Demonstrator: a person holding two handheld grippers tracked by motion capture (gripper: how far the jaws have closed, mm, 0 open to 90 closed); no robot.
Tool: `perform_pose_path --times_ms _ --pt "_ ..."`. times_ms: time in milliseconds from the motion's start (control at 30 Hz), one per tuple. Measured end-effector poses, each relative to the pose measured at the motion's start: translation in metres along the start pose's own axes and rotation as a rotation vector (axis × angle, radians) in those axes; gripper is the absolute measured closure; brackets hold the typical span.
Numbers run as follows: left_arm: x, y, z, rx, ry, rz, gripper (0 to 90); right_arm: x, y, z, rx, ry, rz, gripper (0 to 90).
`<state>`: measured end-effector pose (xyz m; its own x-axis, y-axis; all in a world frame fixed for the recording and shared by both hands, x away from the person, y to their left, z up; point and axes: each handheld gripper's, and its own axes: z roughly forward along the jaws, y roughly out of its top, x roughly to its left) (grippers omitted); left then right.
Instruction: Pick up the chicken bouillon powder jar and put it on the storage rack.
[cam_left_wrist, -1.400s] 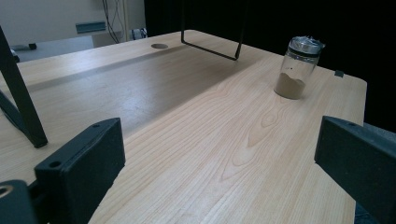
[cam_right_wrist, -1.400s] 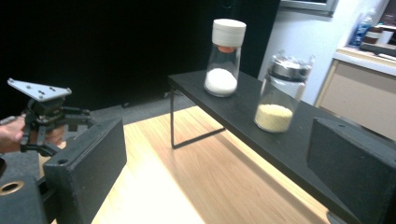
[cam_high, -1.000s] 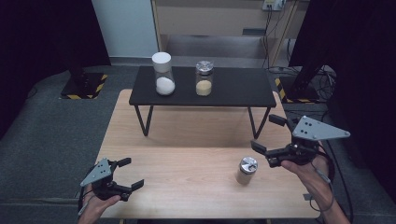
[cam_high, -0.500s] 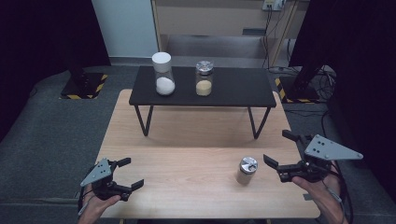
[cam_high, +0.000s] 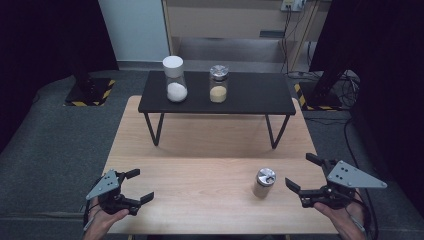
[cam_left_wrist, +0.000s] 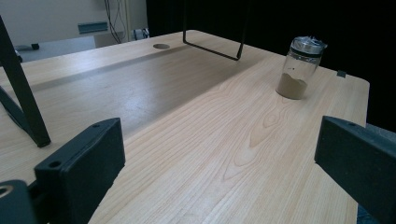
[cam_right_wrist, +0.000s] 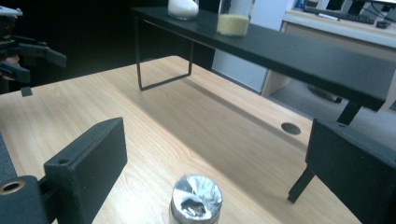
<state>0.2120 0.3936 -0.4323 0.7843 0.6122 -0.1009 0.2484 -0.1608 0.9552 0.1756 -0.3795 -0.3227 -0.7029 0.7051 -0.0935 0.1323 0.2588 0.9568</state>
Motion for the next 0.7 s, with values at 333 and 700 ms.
perform_pose_path --times_ms 333,700 --pt "0.0 0.0 0.0 -0.004 0.0 0.002 0.5 0.002 -0.028 0.002 0.024 -0.002 0.031 5.8" --pt "0.0 0.0 0.0 -0.002 -0.001 0.005 0.5 0.005 -0.044 0.005 0.046 0.002 0.053 5.7"
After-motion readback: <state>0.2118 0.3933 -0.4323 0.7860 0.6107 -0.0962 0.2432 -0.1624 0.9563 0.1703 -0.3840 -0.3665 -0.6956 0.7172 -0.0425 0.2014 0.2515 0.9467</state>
